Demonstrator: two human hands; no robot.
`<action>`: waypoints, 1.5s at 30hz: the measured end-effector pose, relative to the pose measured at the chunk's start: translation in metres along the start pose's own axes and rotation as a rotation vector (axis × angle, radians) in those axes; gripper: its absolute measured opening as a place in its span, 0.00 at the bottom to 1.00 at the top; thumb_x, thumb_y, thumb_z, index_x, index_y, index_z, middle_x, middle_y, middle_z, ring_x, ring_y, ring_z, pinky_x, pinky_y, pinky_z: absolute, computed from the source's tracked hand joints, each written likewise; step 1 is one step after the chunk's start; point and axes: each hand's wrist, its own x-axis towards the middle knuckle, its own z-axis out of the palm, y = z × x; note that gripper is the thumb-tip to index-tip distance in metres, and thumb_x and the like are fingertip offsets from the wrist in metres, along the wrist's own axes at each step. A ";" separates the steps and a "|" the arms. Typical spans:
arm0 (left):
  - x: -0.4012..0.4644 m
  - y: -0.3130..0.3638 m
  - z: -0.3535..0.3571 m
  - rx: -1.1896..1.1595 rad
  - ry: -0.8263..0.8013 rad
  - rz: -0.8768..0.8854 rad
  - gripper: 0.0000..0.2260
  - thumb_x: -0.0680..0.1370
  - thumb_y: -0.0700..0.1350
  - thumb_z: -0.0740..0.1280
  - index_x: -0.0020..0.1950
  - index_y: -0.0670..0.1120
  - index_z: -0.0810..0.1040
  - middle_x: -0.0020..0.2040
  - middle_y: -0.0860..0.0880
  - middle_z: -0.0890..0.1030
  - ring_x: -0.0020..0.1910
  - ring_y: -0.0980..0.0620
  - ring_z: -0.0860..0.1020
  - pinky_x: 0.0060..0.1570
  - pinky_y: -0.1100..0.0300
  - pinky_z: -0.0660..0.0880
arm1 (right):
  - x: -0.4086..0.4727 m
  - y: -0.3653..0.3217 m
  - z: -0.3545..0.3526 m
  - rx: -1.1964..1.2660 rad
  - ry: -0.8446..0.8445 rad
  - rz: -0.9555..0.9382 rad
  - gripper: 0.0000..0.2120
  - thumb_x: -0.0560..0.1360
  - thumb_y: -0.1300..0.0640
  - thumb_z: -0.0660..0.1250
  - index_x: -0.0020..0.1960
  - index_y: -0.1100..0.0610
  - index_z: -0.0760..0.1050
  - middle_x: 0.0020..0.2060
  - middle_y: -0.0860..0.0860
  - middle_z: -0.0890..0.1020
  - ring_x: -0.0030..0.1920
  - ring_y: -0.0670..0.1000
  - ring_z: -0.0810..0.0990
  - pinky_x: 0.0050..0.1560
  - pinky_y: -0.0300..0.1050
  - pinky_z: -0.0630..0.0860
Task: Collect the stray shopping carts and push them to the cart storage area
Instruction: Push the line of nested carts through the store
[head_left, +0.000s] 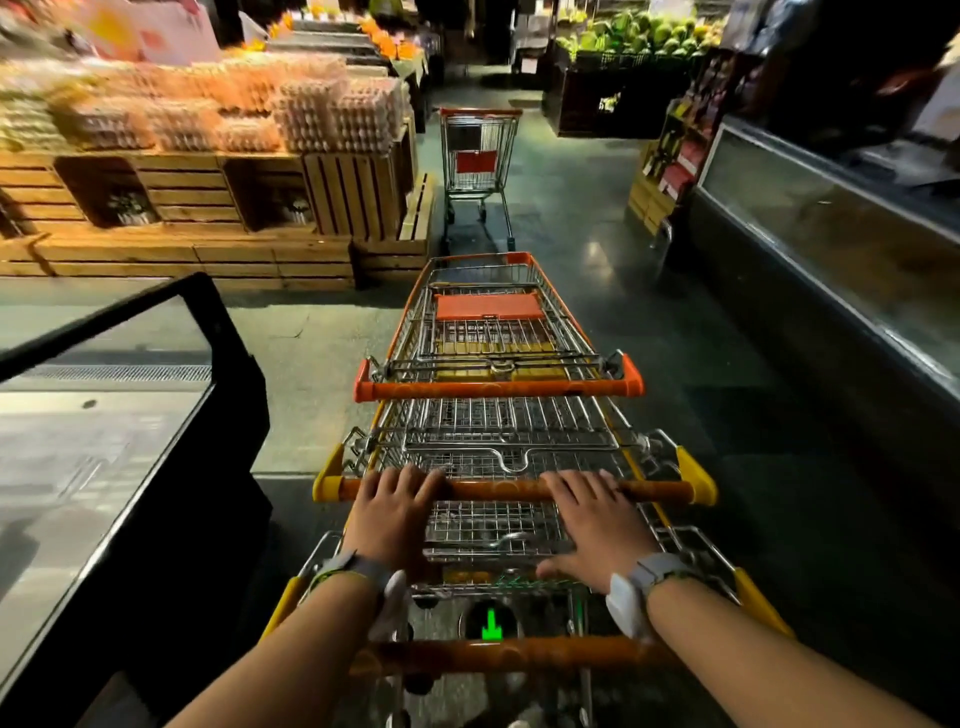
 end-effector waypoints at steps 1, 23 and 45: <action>0.036 -0.011 0.000 -0.010 0.005 0.009 0.57 0.46 0.71 0.78 0.71 0.52 0.67 0.56 0.47 0.77 0.53 0.43 0.77 0.58 0.44 0.74 | 0.036 0.014 -0.007 -0.006 0.014 -0.006 0.55 0.67 0.24 0.66 0.81 0.51 0.45 0.76 0.48 0.58 0.77 0.53 0.56 0.80 0.56 0.43; 0.520 -0.119 0.000 -0.008 -0.013 -0.027 0.57 0.45 0.70 0.79 0.70 0.53 0.64 0.57 0.47 0.76 0.54 0.43 0.76 0.60 0.44 0.74 | 0.490 0.216 -0.082 -0.032 -0.005 -0.013 0.56 0.66 0.23 0.65 0.80 0.51 0.46 0.75 0.49 0.59 0.76 0.55 0.57 0.79 0.56 0.45; 0.994 -0.246 0.002 0.000 0.032 -0.022 0.55 0.48 0.71 0.78 0.72 0.53 0.70 0.58 0.47 0.76 0.57 0.43 0.77 0.62 0.44 0.72 | 0.938 0.392 -0.172 -0.069 -0.030 -0.023 0.55 0.68 0.26 0.66 0.81 0.52 0.43 0.77 0.49 0.57 0.78 0.54 0.54 0.80 0.57 0.41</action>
